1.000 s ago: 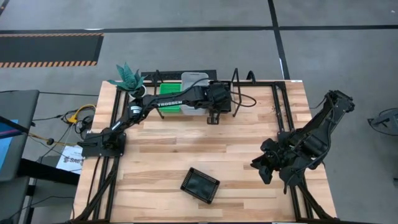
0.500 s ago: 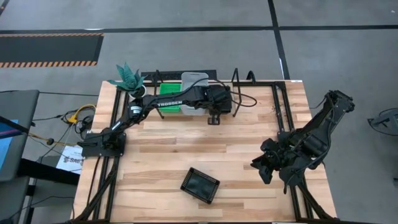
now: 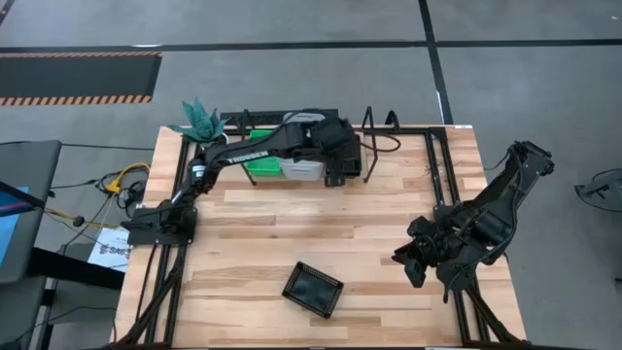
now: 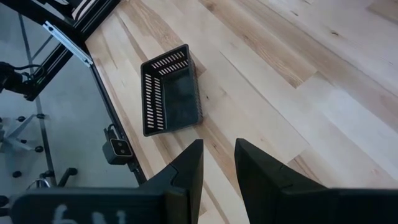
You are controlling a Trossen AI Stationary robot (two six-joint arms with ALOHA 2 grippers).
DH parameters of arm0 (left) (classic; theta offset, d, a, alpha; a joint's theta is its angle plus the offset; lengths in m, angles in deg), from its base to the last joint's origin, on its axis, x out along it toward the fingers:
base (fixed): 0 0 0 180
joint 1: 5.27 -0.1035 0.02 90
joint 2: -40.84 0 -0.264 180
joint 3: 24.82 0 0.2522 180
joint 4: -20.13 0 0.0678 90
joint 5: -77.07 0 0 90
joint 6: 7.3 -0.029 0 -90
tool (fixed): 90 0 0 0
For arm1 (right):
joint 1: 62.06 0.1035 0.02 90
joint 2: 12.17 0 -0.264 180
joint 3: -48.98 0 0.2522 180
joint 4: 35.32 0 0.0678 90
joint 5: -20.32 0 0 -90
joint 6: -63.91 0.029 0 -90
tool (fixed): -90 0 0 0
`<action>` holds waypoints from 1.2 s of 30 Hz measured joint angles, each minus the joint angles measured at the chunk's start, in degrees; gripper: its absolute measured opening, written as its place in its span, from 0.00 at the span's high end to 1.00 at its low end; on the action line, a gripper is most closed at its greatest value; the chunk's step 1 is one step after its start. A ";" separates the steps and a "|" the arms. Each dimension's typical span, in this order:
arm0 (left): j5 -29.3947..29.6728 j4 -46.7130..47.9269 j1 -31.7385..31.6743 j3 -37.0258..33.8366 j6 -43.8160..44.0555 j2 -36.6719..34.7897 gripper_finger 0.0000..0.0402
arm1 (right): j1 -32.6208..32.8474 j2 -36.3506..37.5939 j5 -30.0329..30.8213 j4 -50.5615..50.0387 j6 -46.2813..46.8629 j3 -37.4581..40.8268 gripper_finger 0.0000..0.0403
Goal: Stack baskets on shelf by color
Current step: Stack the black bin on top of the black bin on the shelf
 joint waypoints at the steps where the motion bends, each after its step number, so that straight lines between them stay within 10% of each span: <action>1: -0.19 0.40 0.34 0.20 0.66 -0.64 0.65 | 0.00 0.00 0.00 0.02 -0.03 0.01 0.71; 12: -24.32 17.63 11.83 0.14 16.56 -8.62 0.65 | 0.00 -0.09 0.18 0.01 -0.18 0.02 0.71; 24: -4.26 19.64 37.51 -9.20 27.81 -9.01 0.65 | 0.00 -1.02 0.25 0.43 -0.20 0.02 0.71; 36: -8.05 18.38 42.36 -33.79 49.45 -9.05 0.65 | -0.38 -6.61 -4.89 2.71 0.68 0.02 0.71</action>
